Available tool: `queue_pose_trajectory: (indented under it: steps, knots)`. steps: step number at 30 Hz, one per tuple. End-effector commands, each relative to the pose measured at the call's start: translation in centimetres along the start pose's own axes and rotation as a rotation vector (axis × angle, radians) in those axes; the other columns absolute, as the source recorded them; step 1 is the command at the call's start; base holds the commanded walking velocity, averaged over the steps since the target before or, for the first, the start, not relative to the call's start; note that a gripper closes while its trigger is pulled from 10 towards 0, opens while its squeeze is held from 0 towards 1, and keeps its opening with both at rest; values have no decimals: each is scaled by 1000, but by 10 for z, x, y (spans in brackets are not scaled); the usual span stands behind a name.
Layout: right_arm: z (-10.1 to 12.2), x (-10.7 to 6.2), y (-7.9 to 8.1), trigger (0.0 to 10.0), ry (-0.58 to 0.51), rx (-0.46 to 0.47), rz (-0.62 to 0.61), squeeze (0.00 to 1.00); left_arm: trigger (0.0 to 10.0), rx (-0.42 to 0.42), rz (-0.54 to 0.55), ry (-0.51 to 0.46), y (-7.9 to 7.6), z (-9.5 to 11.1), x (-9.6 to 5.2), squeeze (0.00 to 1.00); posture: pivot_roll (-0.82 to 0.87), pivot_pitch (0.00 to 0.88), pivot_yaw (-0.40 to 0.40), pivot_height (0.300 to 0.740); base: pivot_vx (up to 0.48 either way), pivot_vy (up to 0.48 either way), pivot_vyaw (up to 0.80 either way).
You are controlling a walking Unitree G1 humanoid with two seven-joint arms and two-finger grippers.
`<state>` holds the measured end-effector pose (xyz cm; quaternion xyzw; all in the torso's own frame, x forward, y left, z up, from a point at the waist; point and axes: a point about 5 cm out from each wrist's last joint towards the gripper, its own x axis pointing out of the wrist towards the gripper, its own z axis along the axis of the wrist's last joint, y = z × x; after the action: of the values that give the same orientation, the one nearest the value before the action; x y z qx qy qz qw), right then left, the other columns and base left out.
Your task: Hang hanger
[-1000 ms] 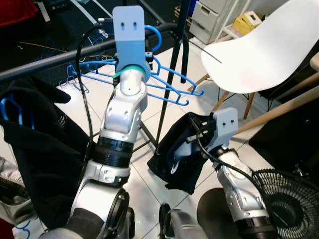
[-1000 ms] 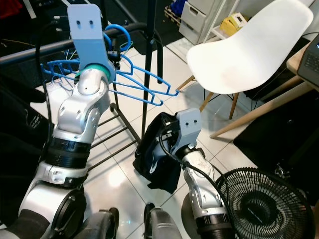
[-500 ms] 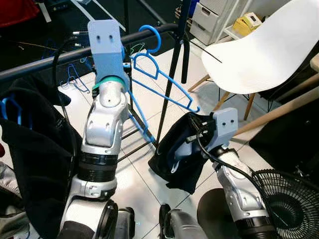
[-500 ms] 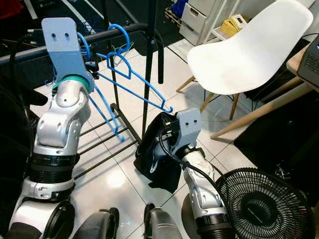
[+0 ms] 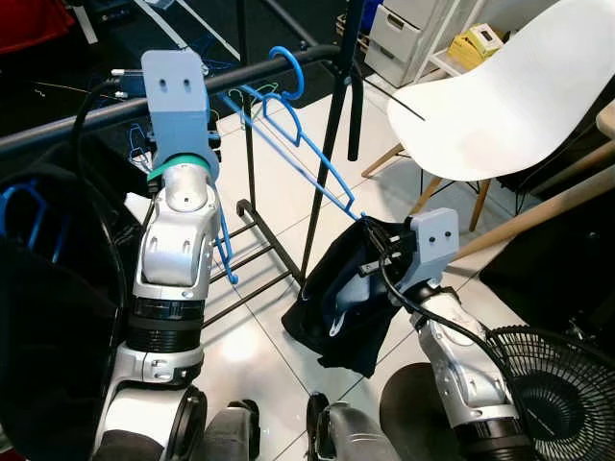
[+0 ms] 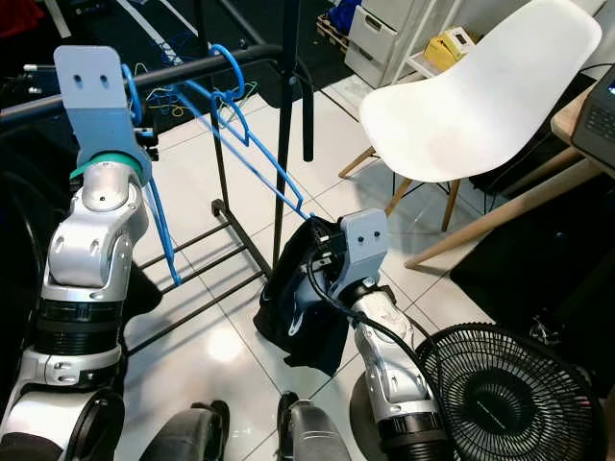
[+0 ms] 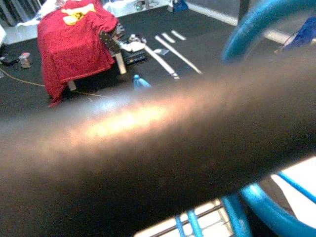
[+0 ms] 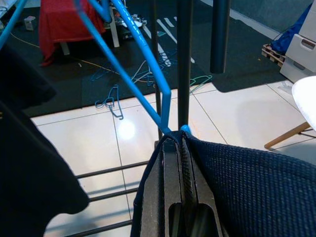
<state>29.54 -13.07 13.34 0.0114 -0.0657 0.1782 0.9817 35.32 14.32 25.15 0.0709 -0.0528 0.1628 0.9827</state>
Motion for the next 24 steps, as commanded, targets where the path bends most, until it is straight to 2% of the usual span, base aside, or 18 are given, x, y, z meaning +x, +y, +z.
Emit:
queue_pose_trajectory:
  steps: [1,6,7,9,10,11,12,13,15,16,24]
  knots:
    - [0,-4,-3,10000,-1,-5,-13,0,10000,58,-33,51,-4,-17,-1,0,-20,169,-11,740,0,0,0]
    - [0,-4,-3,10000,-1,-5,-14,0,10000,80,-33,74,-4,-25,-1,0,-21,170,-11,740,0,0,0]
    - [0,-4,-3,10000,-2,-4,-14,0,8706,82,-20,82,-3,-27,-1,0,-21,170,-11,740,0,0,0]
    - [0,-4,-3,10000,-2,-4,-14,0,8706,82,-20,82,-3,-27,-1,0,-21,170,-11,740,0,0,0]
    - [0,-4,-3,10000,-3,-5,-14,0,4392,82,-7,85,-2,-28,0,0,-22,168,-11,740,0,0,0]
    - [0,-4,-3,10000,-3,-5,-14,0,3098,83,7,85,1,-28,1,0,-22,168,-11,740,0,0,0]
    - [0,-4,-3,10000,-3,-5,-14,0,3098,83,7,85,1,-28,1,0,-22,168,-11,740,0,0,0]
    - [1,-4,-4,10000,-3,-6,-15,0,1843,82,17,84,3,-28,2,0,-22,168,-11,740,0,0,0]
    - [1,-4,-4,10000,-3,-6,-16,0,1843,83,22,83,5,-27,3,0,-22,168,-11,740,0,0,0]
    - [1,-4,-4,10000,-3,-6,-16,0,0,80,32,82,7,-27,4,0,-22,168,-11,740,0,0,0]
    - [0,-4,-3,10000,-2,-3,-13,0,0,70,47,71,11,-24,6,0,-18,168,-10,740,0,0,0]
